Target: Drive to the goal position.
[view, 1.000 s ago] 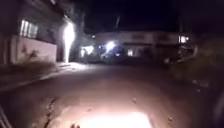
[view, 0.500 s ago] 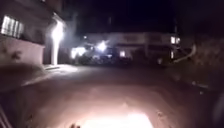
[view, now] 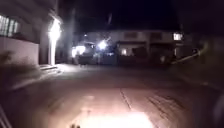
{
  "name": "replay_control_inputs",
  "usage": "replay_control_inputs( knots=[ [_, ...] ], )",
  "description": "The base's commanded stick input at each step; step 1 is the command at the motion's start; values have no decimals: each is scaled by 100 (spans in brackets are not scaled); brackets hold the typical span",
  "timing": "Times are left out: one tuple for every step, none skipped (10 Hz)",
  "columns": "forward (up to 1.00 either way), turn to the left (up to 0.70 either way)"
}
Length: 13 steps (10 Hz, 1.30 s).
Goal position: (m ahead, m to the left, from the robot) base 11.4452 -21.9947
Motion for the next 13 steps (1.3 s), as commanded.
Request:
replay_control_inputs(
  knots=[
    [100,-16],
    [100,-27],
    [100,-27],
    [100,-27],
    [100,-27],
    [100,-27],
    [100,-27],
    [100,-27],
    [100,-27],
    [100,-27],
    [100,-27],
    [100,-27],
    [100,-27]
  ],
)
